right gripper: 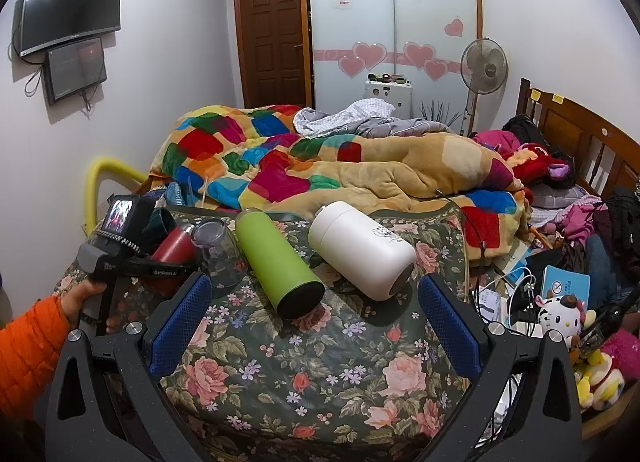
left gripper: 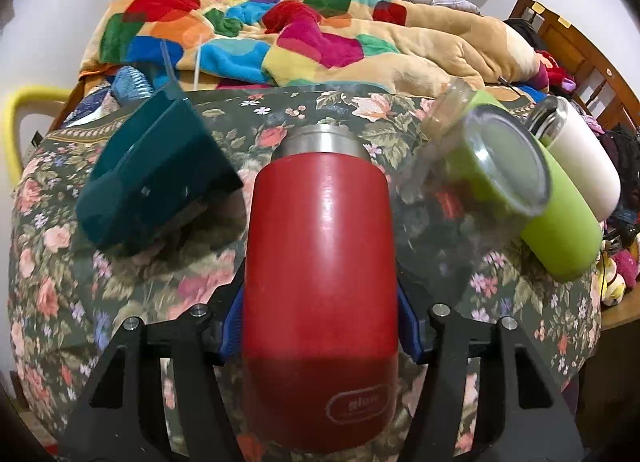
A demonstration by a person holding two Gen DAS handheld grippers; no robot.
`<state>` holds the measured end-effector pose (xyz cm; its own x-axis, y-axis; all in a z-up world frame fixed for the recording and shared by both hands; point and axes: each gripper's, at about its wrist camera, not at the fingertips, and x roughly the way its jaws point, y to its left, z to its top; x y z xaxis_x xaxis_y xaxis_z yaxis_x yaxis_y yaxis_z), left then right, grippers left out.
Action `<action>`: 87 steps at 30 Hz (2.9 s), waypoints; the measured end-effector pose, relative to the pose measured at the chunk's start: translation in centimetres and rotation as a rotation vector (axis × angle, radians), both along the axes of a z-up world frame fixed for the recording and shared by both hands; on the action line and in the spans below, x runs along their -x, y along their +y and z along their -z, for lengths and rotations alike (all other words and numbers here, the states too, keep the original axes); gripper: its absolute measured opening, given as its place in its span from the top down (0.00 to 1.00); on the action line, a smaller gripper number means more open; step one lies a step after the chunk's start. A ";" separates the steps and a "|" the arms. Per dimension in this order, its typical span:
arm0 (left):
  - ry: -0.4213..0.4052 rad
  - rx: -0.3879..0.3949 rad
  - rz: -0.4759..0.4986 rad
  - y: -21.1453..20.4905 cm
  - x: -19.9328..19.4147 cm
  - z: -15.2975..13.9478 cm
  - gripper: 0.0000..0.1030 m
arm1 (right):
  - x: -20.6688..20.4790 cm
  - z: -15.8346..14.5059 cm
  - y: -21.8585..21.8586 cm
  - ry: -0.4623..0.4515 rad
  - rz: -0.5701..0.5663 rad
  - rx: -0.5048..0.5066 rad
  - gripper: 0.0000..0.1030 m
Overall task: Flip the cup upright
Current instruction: 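Lift the red cup with the left tool and rotate it base-down, then lower the upright red cup onto the bedspread and open the left tool, then close the right tool around the upright red cup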
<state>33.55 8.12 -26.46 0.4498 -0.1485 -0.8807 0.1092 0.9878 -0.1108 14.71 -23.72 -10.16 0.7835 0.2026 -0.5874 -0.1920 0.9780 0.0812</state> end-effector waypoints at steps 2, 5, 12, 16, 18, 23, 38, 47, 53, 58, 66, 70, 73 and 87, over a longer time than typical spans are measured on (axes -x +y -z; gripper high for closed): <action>-0.026 -0.014 -0.005 0.0 1.1 -0.8 0.41 | 0.2 -0.2 0.1 -0.004 -0.005 -0.001 0.00; -0.053 -0.015 -0.016 0.1 2.8 -2.2 0.41 | 0.6 -0.4 0.1 -0.013 -0.009 0.001 0.00; -0.143 -0.054 -0.006 -0.4 7.0 -6.8 0.41 | 2.2 -1.4 0.2 -0.041 -0.020 -0.021 0.00; -0.201 -0.081 0.022 -1.5 9.5 -9.6 0.41 | 3.2 -2.2 0.3 -0.070 -0.024 -0.025 0.00; -0.226 -0.080 0.043 -2.3 10.5 -10.9 0.41 | 3.9 -2.6 0.3 -0.084 -0.026 -0.027 0.00; -0.264 -0.049 0.104 -4.6 12.9 -12.8 0.41 | 5.2 -3.2 0.2 -0.112 -0.030 -0.032 0.00; -0.126 0.008 0.233 -13.0 12.6 -6.4 0.41 | 7.1 -3.2 -0.2 -0.125 -0.026 -0.019 0.00; -0.004 -0.004 0.198 -14.0 9.8 -0.1 0.41 | 6.1 -1.0 -0.9 -0.054 -0.008 -0.003 0.00; 0.010 -0.008 0.193 -14.3 9.4 1.1 0.41 | 5.2 0.3 -1.3 -0.008 0.001 0.002 0.00; 0.011 -0.022 0.207 -15.0 9.3 1.6 0.41 | 4.5 0.9 -1.4 0.024 0.005 0.001 0.00; 0.019 0.013 0.229 -14.9 9.8 0.4 0.38 | 3.7 1.1 -1.4 0.056 0.001 -0.024 0.00; -0.035 0.012 0.221 -13.9 11.2 -1.9 0.37 | 3.2 0.8 -1.4 0.058 0.006 -0.041 0.00; -0.096 0.014 0.186 -12.1 12.7 -4.3 0.36 | 2.5 0.8 -1.1 0.070 0.000 -0.057 0.00; -0.293 -0.083 -0.040 -3.7 18.0 -8.1 0.28 | -4.9 9.1 5.4 0.432 -0.125 -0.121 0.14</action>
<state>15.53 4.38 -18.39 0.6903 -0.0585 -0.7212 0.0852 0.9964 0.0008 19.62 -18.30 -19.23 0.4377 0.3675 -0.8206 -0.2314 0.9280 0.2921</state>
